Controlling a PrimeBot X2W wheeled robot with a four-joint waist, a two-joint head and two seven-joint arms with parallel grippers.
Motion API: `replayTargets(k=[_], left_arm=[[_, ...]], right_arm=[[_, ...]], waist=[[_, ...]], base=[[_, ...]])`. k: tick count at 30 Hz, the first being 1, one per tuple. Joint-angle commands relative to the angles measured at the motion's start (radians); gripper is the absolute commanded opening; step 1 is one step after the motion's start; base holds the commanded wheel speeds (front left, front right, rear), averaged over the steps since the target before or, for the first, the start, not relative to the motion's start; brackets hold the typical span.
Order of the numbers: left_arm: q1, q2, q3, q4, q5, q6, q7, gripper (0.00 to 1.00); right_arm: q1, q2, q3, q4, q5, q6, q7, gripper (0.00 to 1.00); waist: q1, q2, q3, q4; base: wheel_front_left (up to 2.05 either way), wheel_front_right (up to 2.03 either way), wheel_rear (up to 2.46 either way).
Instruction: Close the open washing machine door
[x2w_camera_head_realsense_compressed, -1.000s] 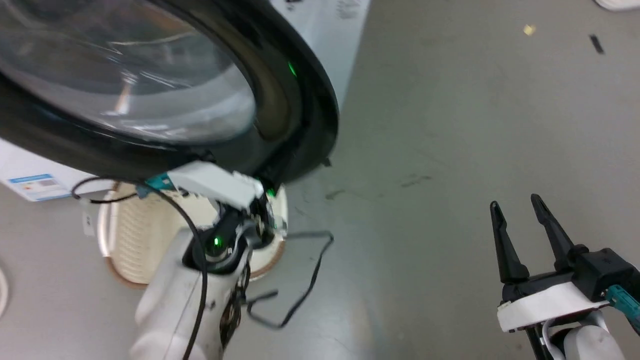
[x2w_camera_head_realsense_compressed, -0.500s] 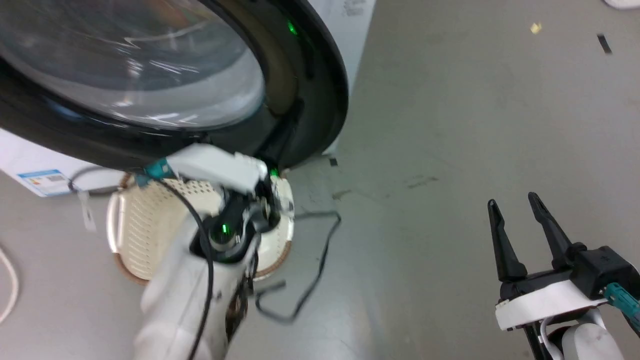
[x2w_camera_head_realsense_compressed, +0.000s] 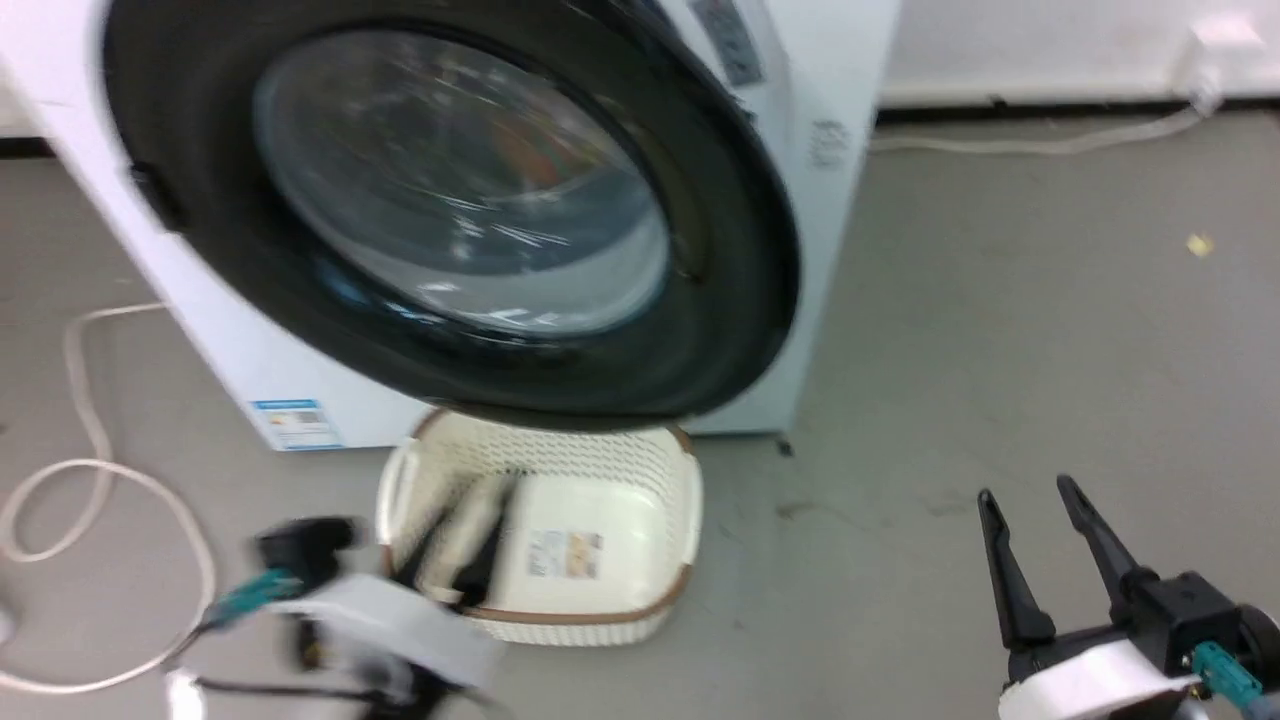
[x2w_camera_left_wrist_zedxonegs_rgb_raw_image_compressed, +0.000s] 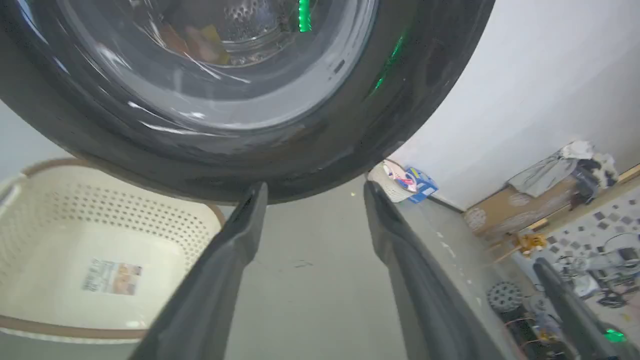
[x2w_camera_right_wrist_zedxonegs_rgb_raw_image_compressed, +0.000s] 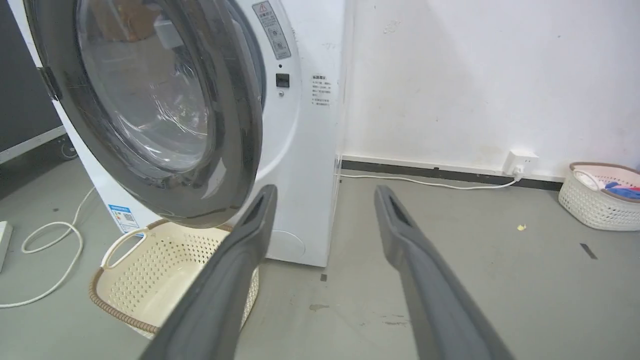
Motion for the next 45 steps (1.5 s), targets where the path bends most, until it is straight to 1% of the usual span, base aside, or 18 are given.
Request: replayTargets(k=[1, 3, 6, 9, 11, 13, 17, 20, 26, 27, 28, 32, 36, 40, 43, 44, 45], left_arm=[[0.041, -0.002, 0.168, -0.002, 0.242, 0.005, -0.008, 1.0], [0.083, -0.035, 0.268, -0.047, 0.381, 0.011, -0.008, 1.0], [0.147, -0.079, 0.36, -0.117, 0.565, 0.01, -0.008, 1.0], [0.199, -0.117, 0.403, -0.17, 0.709, 0.011, -0.008, 1.0], [0.228, -0.143, 0.429, -0.194, 0.782, 0.024, -0.008, 1.0], [0.256, -0.154, 0.438, -0.209, 0.858, 0.029, -0.008, 1.0], [0.301, -0.196, 0.472, -0.237, 0.913, 0.04, -0.008, 1.0], [0.325, -0.206, 0.482, -0.245, 0.952, 0.036, -0.008, 1.0], [0.328, -0.221, 0.488, -0.24, 0.989, 0.027, -0.008, 1.0], [0.327, -0.223, 0.49, -0.24, 0.991, 0.027, -0.008, 1.0], [0.326, -0.226, 0.49, -0.237, 0.994, 0.027, -0.008, 1.0], [0.32, -0.231, 0.48, -0.229, 1.009, 0.023, -0.008, 1.0], [0.304, -0.237, 0.468, -0.232, 1.016, 0.02, -0.008, 1.0], [0.269, -0.243, 0.452, -0.236, 1.013, 0.018, -0.008, 1.0], [0.244, -0.247, 0.444, -0.244, 1.012, 0.021, -0.008, 1.0], [0.244, -0.247, 0.444, -0.244, 1.012, 0.021, -0.008, 1.0], [0.23, -0.249, 0.437, -0.25, 1.01, 0.025, -0.008, 1.0]], right_arm=[[0.017, -0.001, 0.003, -0.01, 0.001, 0.001, -0.004, 1.0], [0.022, -0.001, -0.001, -0.014, 0.008, 0.001, -0.004, 1.0], [0.031, -0.001, 0.003, -0.017, 0.007, 0.001, -0.004, 1.0], [0.043, -0.001, 0.009, -0.019, 0.005, 0.001, -0.004, 1.0], [0.05, -0.001, 0.014, -0.019, 0.004, 0.001, -0.004, 1.0], [0.055, -0.001, 0.021, -0.018, 0.003, 0.001, -0.004, 1.0], [0.064, 0.0, 0.027, -0.014, 0.005, 0.001, -0.004, 1.0], [0.07, 0.001, 0.035, -0.01, 0.011, 0.001, -0.004, 1.0], [0.075, 0.003, 0.05, 0.008, 0.025, 0.001, -0.004, 1.0], [0.074, 0.003, 0.064, 0.012, 0.03, 0.001, -0.004, 0.4], [0.072, -0.001, 0.081, 0.006, 0.034, 0.001, -0.004, 0.0], [0.058, -0.031, 0.125, -0.024, 0.062, 0.001, -0.004, 0.0], [0.013, -0.09, 0.178, -0.025, 0.08, 0.001, -0.004, 0.0], [-0.091, -0.177, 0.236, -0.011, 0.106, 0.001, -0.004, 0.0], [-0.186, -0.246, 0.29, 0.047, 0.167, 0.001, -0.004, 0.0], [-0.186, -0.246, 0.29, 0.047, 0.167, 0.001, -0.004, 0.0], [-0.265, -0.296, 0.322, 0.09, 0.208, 0.001, -0.004, 0.0]], waist=[[0.0002, -0.0001, -0.075, 0.089], [0.0002, -0.0001, -0.083, 0.106], [0.0002, -0.0001, -0.094, 0.127], [0.0002, -0.0001, -0.103, 0.145], [0.0002, -0.0001, -0.106, 0.153], [0.0002, -0.0001, -0.109, 0.156], [0.0002, -0.0001, -0.112, 0.165], [0.0002, -0.0001, -0.111, 0.17], [0.0002, -0.0001, -0.105, 0.189], [0.0002, -0.0001, -0.104, 0.192], [0.0002, -0.0001, -0.101, 0.197], [0.0002, -0.0001, -0.083, 0.221], [0.0002, -0.0001, -0.036, 0.256], [0.0002, -0.0001, 0.032, 0.295], [0.0002, -0.0001, 0.081, 0.321], [0.0002, -0.0001, 0.081, 0.321], [0.0002, -0.0001, 0.114, 0.336]], base=[[0.0, 0.0, 0.0], [0.0, 0.0, 0.0], [0.0, 0.0, 0.0], [0.0, 0.0, 0.0], [0.0, 0.0, 0.0], [0.0, 0.0, 0.0], [0.0, 0.0, 0.0], [0.0, 0.0, 0.0], [0.0, 0.0, 0.0], [0.0, 0.0, 0.0], [0.0, 0.0, 0.0], [0.0, 0.0, 0.0], [0.0, 0.0, 0.0], [0.0, 0.0, 0.0], [0.0, 0.0, 0.0], [0.0, 0.0, 0.0], [0.0, 0.0, 0.0]])
